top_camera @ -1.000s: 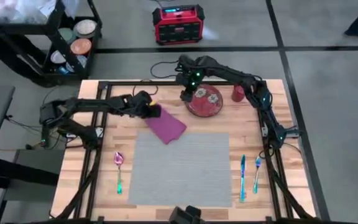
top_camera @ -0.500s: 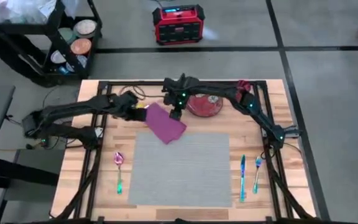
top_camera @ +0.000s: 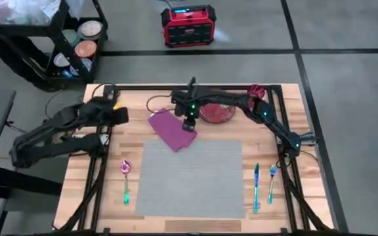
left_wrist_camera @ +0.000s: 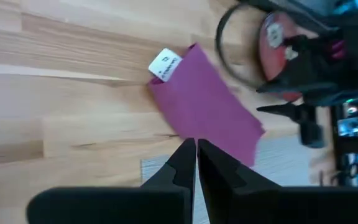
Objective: Set table place
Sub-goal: Put the violet table napkin on the gray table mat
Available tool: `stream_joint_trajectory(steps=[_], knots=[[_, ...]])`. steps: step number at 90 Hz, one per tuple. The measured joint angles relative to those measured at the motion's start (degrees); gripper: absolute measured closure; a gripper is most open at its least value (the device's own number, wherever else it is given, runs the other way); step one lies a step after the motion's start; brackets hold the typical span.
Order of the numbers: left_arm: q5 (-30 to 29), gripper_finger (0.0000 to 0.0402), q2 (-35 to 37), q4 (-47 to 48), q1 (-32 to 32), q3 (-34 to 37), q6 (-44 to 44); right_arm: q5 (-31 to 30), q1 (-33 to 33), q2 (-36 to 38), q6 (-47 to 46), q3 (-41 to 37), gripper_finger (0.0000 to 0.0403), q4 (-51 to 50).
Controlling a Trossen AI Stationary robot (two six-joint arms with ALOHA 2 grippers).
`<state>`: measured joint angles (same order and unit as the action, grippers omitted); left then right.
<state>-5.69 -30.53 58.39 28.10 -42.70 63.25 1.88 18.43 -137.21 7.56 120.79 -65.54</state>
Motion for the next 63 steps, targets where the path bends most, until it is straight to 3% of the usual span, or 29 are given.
stream_joint_trajectory(steps=[8, 14, 22, 43, 63], knots=[[-0.07, 0.0402, 0.8, 0.25, -0.02, 0.0, 0.65, 1.07, -0.31, 0.0, -1.54, 0.0, 0.0251, -1.09], [0.4, 0.0402, 0.94, 0.24, -0.04, 0.0, 1.12, 4.49, -1.0, 0.02, -3.44, 0.0, 0.0251, -5.97], [0.9, 0.0402, 0.95, 0.25, -0.07, 0.0, 0.4, 4.42, -2.92, 0.0, -2.07, -0.07, 0.0252, -11.99], [0.89, 0.0402, 0.92, 0.24, -0.11, -0.01, -0.85, 5.25, -5.53, 0.0, -5.18, -0.07, 0.0252, -0.81], [0.92, 0.0402, 0.92, 0.26, -0.13, -0.02, -1.71, 5.89, -3.73, 0.0, -8.77, -0.04, 0.0252, 2.95]])
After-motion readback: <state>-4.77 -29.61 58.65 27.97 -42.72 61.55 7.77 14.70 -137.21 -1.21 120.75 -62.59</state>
